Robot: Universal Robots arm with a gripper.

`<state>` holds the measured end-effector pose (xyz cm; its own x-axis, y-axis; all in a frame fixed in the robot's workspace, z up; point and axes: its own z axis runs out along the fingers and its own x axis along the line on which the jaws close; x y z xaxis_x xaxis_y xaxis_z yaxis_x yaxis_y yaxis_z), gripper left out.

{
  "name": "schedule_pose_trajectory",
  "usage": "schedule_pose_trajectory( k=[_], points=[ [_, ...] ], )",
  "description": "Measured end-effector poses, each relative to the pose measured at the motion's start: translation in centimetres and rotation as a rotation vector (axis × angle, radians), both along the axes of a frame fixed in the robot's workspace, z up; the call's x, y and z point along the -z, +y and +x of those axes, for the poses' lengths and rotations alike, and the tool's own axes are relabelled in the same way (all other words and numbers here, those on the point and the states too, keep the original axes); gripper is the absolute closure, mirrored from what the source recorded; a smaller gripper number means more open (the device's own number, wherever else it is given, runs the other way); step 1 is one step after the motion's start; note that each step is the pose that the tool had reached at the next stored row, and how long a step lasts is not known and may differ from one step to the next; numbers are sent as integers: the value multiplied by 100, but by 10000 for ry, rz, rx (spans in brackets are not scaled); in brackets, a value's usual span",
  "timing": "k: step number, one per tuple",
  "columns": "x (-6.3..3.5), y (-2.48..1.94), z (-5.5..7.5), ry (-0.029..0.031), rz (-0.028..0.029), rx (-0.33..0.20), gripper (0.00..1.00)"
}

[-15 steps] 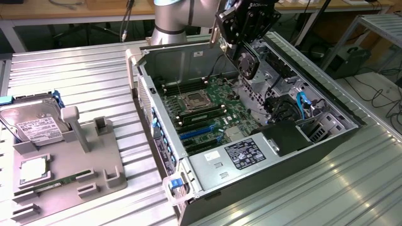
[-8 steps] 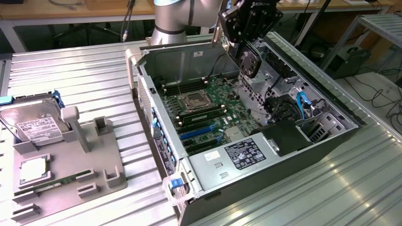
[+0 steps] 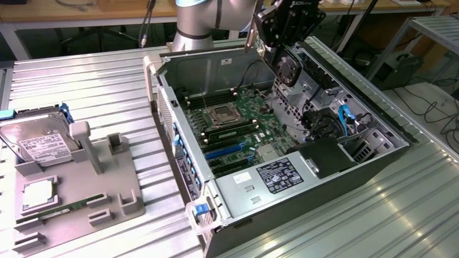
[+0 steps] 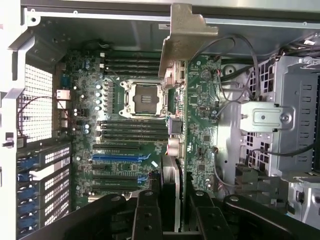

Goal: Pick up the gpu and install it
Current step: 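Pick up the gpu and move the gpu toward the slot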

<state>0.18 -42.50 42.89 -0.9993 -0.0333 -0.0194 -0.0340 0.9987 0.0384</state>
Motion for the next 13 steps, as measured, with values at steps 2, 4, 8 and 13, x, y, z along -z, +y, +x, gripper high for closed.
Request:
schedule_pose_trajectory(
  k=[2,4,8,13],
  points=[
    [0,4,-1,0,1,-1,73],
    [0,4,-19,0,0,0,73],
    [0,4,-25,0,0,-1,73],
    [0,4,-25,0,0,-1,73]
  ],
)
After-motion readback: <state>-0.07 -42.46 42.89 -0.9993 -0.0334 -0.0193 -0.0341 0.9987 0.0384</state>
